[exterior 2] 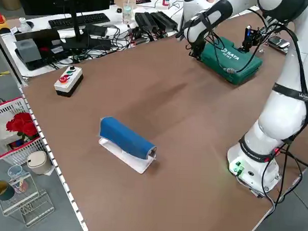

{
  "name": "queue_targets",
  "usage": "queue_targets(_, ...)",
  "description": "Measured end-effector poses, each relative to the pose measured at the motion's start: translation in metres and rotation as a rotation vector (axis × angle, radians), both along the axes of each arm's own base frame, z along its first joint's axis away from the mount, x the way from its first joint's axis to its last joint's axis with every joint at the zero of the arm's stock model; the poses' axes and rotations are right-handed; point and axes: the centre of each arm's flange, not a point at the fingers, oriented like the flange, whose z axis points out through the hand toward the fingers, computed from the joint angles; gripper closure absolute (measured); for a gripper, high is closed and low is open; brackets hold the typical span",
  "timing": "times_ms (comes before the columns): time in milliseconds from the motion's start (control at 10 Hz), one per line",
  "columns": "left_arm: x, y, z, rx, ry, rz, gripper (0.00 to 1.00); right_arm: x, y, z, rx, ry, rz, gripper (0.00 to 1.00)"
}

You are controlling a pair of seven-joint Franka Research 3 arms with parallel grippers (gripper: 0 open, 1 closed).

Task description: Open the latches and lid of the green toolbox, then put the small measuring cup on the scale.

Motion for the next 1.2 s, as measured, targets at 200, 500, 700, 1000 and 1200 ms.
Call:
queue_targets(200,0.002,0.000,0.003,0.000,-0.001,0.013,0.99,0.004,0.009,0.011,-0.024,0.001,-0.026,0.77)
queue_targets(500,0.004,0.000,0.007,0.000,-0.001,0.035,0.99,0.010,0.023,0.041,-0.048,0.005,-0.043,0.77)
queue_targets(700,0.005,0.000,0.008,-0.001,-0.003,0.038,0.99,0.014,0.024,0.053,-0.056,0.017,-0.038,0.77)
queue_targets(1000,0.008,-0.001,0.017,-0.003,-0.020,0.038,0.99,0.016,0.026,0.066,-0.054,0.013,-0.042,0.76)
queue_targets(1200,0.011,-0.016,0.030,-0.029,-0.044,0.024,0.99,0.017,0.028,0.075,-0.049,0.020,-0.050,0.75)
